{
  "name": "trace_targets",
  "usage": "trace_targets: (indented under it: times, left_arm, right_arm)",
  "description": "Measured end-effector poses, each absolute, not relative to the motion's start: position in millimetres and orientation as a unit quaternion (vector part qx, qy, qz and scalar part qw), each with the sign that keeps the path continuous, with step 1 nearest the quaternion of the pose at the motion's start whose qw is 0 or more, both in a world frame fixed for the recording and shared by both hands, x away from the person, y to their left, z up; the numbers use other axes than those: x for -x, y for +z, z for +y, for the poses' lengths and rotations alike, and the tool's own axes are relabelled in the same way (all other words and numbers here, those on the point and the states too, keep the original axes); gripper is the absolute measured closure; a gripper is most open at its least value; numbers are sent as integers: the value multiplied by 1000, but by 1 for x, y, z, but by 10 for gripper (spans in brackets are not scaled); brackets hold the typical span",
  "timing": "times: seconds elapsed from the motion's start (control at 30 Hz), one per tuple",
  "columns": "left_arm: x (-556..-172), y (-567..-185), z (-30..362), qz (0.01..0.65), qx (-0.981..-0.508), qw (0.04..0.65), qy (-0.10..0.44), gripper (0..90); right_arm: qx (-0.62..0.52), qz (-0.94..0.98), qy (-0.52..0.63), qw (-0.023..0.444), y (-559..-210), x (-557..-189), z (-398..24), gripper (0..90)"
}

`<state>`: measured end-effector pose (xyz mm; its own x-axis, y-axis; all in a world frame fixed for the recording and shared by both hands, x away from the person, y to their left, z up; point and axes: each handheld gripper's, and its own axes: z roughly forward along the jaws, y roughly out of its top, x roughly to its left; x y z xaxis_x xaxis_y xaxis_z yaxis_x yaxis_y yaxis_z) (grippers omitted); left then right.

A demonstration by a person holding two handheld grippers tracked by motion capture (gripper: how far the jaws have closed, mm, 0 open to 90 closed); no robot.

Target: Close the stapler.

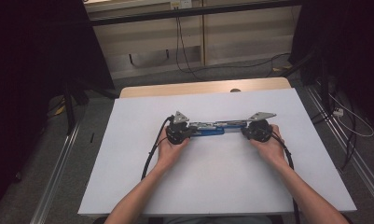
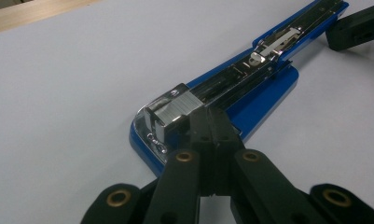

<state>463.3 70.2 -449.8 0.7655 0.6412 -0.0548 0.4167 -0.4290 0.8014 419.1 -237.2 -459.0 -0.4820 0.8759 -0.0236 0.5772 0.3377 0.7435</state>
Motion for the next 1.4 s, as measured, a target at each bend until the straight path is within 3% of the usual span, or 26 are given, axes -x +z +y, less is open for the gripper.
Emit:
trace_targets:
  times: [1.4]
  left_arm:
    - [-463,-450,70,319,-835,429,130,900]
  right_arm:
    - [-471,768,373,223,-456,-423,-238,900]
